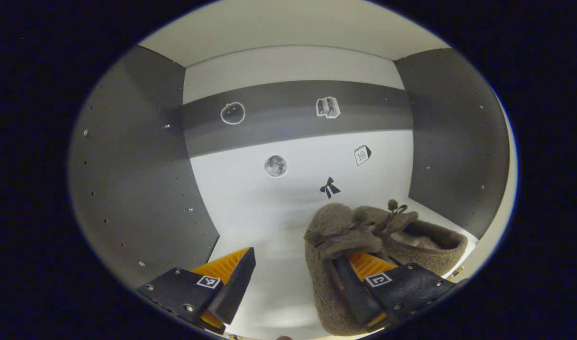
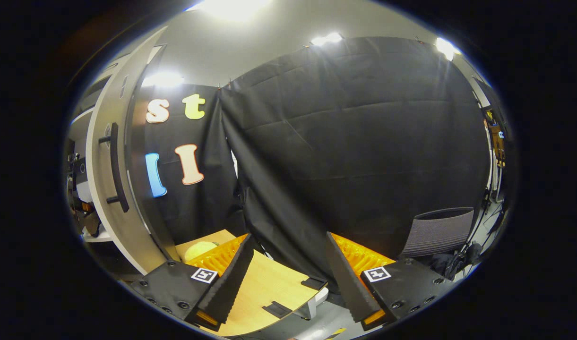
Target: Grab one shoe with the right hand and put it into the shoe cabinet, grab the other shoe with the left hand and put it into the shoe cabinet; then close the right door with the right hand and the left door with the left hand.
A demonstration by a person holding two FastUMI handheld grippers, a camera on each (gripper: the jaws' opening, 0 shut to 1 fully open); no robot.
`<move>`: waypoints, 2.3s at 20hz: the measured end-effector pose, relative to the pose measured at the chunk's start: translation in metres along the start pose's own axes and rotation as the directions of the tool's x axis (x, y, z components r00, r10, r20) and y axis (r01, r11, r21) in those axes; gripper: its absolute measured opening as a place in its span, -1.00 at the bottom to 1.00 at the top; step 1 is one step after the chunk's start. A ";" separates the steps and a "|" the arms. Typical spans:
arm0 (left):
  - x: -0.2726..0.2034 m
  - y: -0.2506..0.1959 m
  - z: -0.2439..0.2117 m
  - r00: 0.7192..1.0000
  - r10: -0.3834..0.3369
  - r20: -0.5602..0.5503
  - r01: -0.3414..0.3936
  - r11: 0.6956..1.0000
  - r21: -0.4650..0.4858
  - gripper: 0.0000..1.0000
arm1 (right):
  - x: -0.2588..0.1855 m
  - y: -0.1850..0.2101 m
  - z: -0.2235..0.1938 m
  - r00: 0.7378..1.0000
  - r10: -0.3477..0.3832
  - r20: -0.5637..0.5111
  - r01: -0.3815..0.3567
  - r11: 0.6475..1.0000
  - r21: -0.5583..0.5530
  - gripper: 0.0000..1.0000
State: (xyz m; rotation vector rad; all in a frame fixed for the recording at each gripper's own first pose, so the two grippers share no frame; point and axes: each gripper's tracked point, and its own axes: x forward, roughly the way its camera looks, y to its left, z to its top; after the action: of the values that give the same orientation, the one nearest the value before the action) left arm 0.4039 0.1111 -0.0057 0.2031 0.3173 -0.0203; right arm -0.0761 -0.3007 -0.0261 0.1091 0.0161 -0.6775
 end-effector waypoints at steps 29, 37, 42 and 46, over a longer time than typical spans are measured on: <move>-0.255 0.034 0.042 0.908 0.142 0.395 -0.093 0.986 -0.140 0.87 | 0.056 0.118 0.119 0.917 0.370 0.146 -0.362 0.929 -0.085 0.86; -0.300 0.016 -0.033 0.923 0.247 0.296 -0.185 0.957 -0.222 0.88 | 0.048 0.182 0.125 0.801 0.591 0.094 -0.581 0.806 -0.113 0.84; -0.306 0.011 -0.042 0.904 0.326 0.276 -0.249 0.928 -0.278 0.88 | 0.039 0.210 0.136 0.682 0.728 0.073 -0.713 0.684 -0.157 0.86; -0.315 -0.001 -0.034 0.898 0.341 0.279 -0.267 0.925 -0.270 0.88 | 0.033 0.215 0.132 0.632 0.774 0.041 -0.763 0.631 -0.142 0.91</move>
State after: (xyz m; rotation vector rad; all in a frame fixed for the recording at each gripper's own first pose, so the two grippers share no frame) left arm 0.0937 0.1135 0.0604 0.0189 -0.0443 0.2929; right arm 0.0821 -0.1688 0.1237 -0.0343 -0.0865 0.1992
